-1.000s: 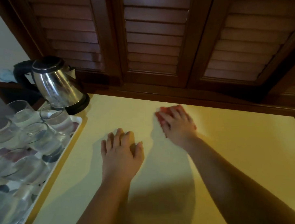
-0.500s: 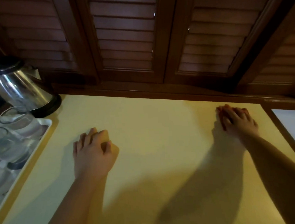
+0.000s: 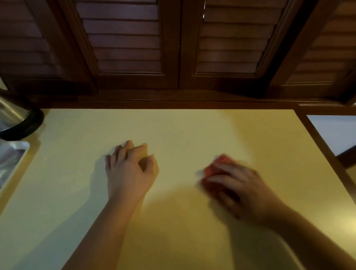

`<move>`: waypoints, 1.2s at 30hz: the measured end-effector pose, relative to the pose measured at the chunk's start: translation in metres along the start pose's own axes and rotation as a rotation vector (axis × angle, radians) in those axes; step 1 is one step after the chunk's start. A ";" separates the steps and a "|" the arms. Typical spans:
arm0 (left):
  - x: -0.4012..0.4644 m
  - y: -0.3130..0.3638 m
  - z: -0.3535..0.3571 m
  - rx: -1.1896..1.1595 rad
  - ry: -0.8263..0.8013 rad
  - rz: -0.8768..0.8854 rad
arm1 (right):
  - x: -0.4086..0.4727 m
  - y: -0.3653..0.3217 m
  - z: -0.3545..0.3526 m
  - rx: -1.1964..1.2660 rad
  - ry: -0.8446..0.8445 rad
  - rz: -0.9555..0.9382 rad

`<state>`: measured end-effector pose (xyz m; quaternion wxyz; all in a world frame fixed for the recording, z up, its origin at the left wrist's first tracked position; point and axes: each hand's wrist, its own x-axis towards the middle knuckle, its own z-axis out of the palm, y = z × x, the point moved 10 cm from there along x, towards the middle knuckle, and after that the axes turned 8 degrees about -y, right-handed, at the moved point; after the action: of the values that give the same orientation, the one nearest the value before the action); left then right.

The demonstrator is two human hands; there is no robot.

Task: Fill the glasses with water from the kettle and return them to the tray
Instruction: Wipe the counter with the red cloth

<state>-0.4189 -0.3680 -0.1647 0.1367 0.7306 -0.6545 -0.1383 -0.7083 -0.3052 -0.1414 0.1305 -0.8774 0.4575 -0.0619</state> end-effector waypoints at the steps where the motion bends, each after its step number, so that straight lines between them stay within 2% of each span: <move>1: -0.001 0.000 -0.001 -0.004 0.008 0.005 | -0.008 0.034 -0.014 -0.024 0.063 0.043; 2: -0.002 0.001 -0.001 -0.010 0.014 0.005 | -0.013 0.074 -0.024 -0.057 0.074 0.140; 5: -0.001 0.002 -0.003 -0.011 0.020 -0.022 | -0.017 0.206 -0.036 -0.062 0.002 0.590; 6: -0.001 0.004 -0.004 -0.008 0.021 -0.033 | -0.011 0.236 -0.038 -0.032 -0.007 0.687; 8: -0.002 0.006 -0.006 -0.002 0.026 -0.047 | 0.020 0.257 -0.039 0.008 -0.022 0.761; 11: -0.002 0.006 -0.008 -0.005 0.032 -0.051 | 0.079 0.212 -0.032 0.012 -0.007 0.724; 15: -0.003 0.005 -0.008 -0.013 0.036 -0.068 | 0.103 0.082 0.003 -0.044 -0.023 0.442; 18: -0.004 0.006 -0.010 -0.015 0.050 -0.061 | 0.056 -0.010 0.023 -0.030 -0.039 0.184; 21: -0.005 0.005 -0.010 -0.024 0.053 -0.061 | -0.016 -0.026 0.018 0.052 0.012 0.051; 24: -0.007 0.007 -0.011 -0.038 0.062 -0.050 | -0.056 0.048 -0.004 0.030 0.082 0.130; 28: -0.009 0.008 -0.011 -0.054 0.064 -0.035 | -0.054 0.185 -0.022 -0.007 -0.008 0.558; 30: -0.010 0.007 -0.011 -0.063 0.063 -0.039 | -0.026 0.215 -0.030 0.010 0.006 0.660; 33: -0.010 0.004 -0.011 -0.073 0.057 -0.038 | 0.037 0.191 -0.027 0.042 -0.002 0.752; 36: -0.008 0.002 -0.012 -0.098 0.062 -0.033 | 0.089 0.108 -0.004 0.026 -0.020 0.636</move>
<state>-0.4166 -0.3604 -0.1529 0.1904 0.7376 -0.6302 -0.1499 -0.7430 -0.4375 -0.1696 0.1588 -0.6893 0.7067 -0.0152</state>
